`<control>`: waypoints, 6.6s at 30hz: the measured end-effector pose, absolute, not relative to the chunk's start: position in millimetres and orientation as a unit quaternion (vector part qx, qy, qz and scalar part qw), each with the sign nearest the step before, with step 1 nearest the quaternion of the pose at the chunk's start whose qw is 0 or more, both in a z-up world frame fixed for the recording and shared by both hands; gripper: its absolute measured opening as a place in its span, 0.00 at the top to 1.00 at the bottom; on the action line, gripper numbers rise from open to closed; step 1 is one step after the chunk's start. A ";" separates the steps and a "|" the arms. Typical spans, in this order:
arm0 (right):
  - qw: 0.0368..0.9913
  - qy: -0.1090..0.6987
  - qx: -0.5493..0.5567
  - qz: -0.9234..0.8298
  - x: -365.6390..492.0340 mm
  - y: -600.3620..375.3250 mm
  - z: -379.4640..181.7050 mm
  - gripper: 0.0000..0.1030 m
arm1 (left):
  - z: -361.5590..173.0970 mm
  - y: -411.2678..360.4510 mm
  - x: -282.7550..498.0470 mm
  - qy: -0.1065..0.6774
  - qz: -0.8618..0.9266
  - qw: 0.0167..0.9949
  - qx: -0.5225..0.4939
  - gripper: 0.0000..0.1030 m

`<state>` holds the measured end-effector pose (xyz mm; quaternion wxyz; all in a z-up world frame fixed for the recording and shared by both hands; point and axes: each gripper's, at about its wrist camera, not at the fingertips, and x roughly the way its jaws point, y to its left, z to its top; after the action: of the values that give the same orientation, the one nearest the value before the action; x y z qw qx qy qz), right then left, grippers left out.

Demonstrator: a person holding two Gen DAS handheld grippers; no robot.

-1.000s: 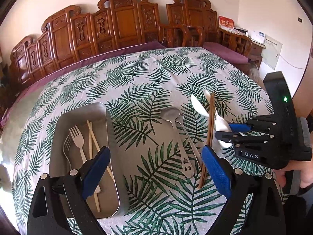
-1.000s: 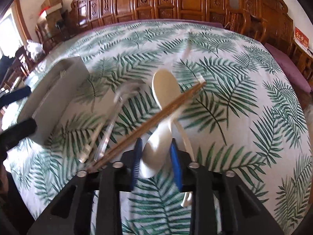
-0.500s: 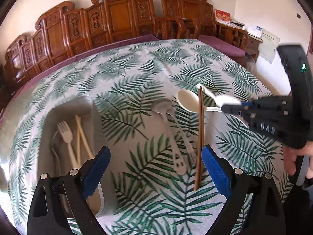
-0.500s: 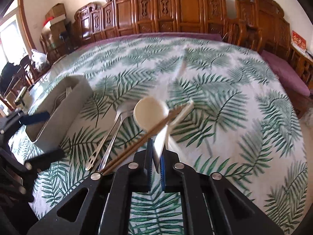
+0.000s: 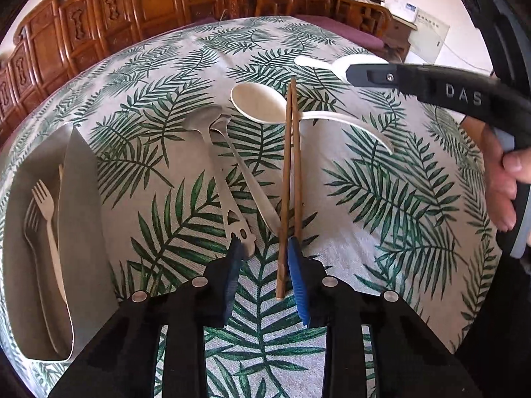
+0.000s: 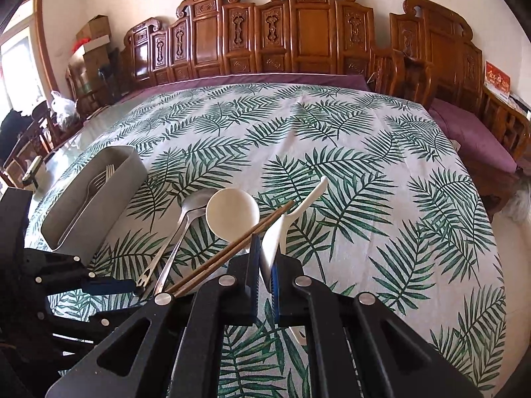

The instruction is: Organize utensils

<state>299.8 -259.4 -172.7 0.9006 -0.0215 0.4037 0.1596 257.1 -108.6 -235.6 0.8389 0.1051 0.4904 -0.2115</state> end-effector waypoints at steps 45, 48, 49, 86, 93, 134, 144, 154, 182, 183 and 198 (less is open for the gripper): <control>0.904 0.370 -0.042 0.208 265.7 -194.0 -148.9 0.93 | -157.4 -0.8 228.7 0.413 -0.148 0.899 0.014 0.96; 0.903 0.368 -0.044 0.215 260.4 -184.8 -147.6 0.93 | -157.3 20.7 227.4 0.415 -0.130 0.900 0.001 0.96; 0.903 0.369 -0.044 0.218 258.7 -181.8 -147.7 0.93 | -157.6 25.0 227.1 0.417 -0.124 0.900 -0.002 0.96; 0.890 0.372 -0.075 0.254 239.8 -149.4 -153.0 0.93 | -190.1 84.4 242.7 0.490 -0.047 0.870 -0.026 0.94; 0.879 0.371 -0.082 0.286 231.2 -118.1 -149.4 0.93 | -172.2 91.0 240.3 0.456 -0.047 0.888 -0.036 0.70; 0.835 0.397 -0.033 0.379 289.9 1.7 -174.4 0.91 | -142.8 146.3 239.3 0.391 0.029 0.917 -0.073 0.11; 0.834 0.395 -0.023 0.385 283.7 -11.4 -169.0 0.80 | -143.3 138.5 239.6 0.390 0.023 0.918 -0.069 0.11; 0.856 0.374 -0.023 0.357 272.5 -72.5 -143.8 0.76 | -137.0 110.7 236.7 0.384 -0.008 0.921 -0.063 0.11; 0.878 0.451 0.013 0.158 309.5 -208.8 -214.5 0.64 | -150.0 5.4 243.9 0.389 -0.090 0.917 -0.027 0.11; 0.879 0.453 0.011 0.152 311.2 -207.9 -216.2 0.64 | -150.5 3.2 243.6 0.389 -0.091 0.917 -0.024 0.11; 0.869 0.483 -0.025 0.108 310.6 -220.3 -224.3 0.94 | -151.0 -11.8 238.9 0.388 -0.091 0.917 -0.004 0.11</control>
<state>310.6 -220.3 -224.3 0.8687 -0.0251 0.4828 0.1077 238.9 -11.8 -151.0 0.9173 -0.0044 0.3875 -0.0913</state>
